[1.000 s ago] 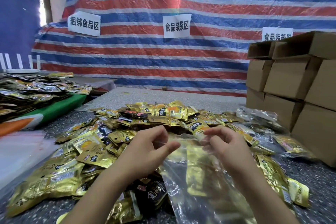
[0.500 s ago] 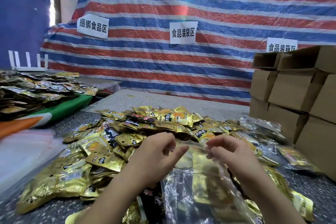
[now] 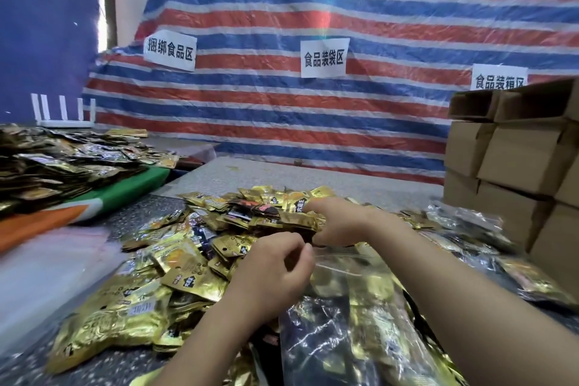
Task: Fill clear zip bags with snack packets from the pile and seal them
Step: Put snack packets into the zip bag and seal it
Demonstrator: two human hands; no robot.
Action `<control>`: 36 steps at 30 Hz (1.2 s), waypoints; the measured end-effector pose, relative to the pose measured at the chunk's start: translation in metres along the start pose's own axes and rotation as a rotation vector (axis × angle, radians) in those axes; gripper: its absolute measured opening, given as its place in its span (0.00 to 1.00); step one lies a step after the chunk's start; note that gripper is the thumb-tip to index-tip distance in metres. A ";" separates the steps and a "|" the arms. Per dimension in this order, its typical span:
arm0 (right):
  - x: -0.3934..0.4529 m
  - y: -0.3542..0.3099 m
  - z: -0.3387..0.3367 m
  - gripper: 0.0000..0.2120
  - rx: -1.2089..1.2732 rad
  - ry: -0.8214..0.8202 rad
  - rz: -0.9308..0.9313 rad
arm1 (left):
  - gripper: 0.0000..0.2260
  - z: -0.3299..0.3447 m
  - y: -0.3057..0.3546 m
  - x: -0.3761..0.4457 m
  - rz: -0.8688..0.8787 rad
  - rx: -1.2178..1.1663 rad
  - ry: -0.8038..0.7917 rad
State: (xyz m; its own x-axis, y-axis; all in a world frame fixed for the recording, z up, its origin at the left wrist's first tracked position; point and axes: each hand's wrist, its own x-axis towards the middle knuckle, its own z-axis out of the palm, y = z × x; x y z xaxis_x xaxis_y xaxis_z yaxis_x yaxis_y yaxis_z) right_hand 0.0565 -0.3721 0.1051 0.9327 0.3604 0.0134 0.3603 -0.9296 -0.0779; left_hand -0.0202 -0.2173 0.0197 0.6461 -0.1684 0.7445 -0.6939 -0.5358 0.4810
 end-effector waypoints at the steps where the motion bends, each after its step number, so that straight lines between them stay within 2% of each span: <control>1: 0.005 0.000 0.004 0.34 -0.014 -0.030 0.014 | 0.15 0.000 0.000 0.000 0.000 0.001 -0.008; 5: 0.015 0.003 0.013 0.31 0.034 -0.014 0.023 | 0.14 0.001 -0.002 0.000 0.013 0.033 -0.028; 9: 0.014 0.005 0.016 0.23 -0.036 0.159 -0.003 | 0.15 0.001 -0.003 0.000 0.018 0.043 -0.037; 12: 0.011 0.009 0.017 0.18 0.034 0.247 0.003 | 0.14 0.001 -0.002 -0.001 0.026 0.045 -0.040; 15: 0.006 0.015 0.015 0.07 0.147 0.278 0.015 | 0.12 0.001 -0.001 -0.002 0.031 0.050 -0.054; 17: -0.001 0.017 0.009 0.05 0.346 0.323 0.025 | 0.13 0.002 0.000 -0.002 0.028 0.046 -0.061; 23: -0.055 0.022 -0.020 0.09 1.366 0.558 0.038 | 0.13 0.001 0.002 0.000 0.014 -0.001 -0.063; 25: -0.076 0.026 -0.018 0.11 1.633 0.522 0.016 | 0.13 0.001 0.003 0.001 0.011 -0.007 -0.062; 27: -0.095 0.031 -0.010 0.13 1.770 0.448 -0.008 | 0.13 0.000 0.004 0.001 0.006 -0.020 -0.060; 29: -0.110 0.035 -0.001 0.13 1.808 0.422 -0.066 | 0.14 0.000 0.006 0.000 0.007 -0.030 -0.060; 31: -0.120 0.038 0.007 0.17 1.761 0.479 -0.114 | 0.12 0.001 0.009 -0.002 0.020 -0.037 -0.064; 34: -0.129 0.038 0.018 0.19 1.607 0.630 -0.102 | 0.12 0.002 0.014 -0.004 0.043 -0.055 -0.074; 36: -0.133 0.036 0.024 0.19 1.445 0.657 -0.148 | 0.12 0.002 0.017 -0.003 0.052 -0.064 -0.081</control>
State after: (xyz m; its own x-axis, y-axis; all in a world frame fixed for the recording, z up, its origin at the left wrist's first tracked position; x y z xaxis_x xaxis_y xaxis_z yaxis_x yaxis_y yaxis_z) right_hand -0.0544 -0.4517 0.0770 0.8745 -0.0132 0.4849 0.4837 0.0986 -0.8697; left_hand -0.0330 -0.2278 0.0244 0.6304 -0.2619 0.7308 -0.7443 -0.4715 0.4730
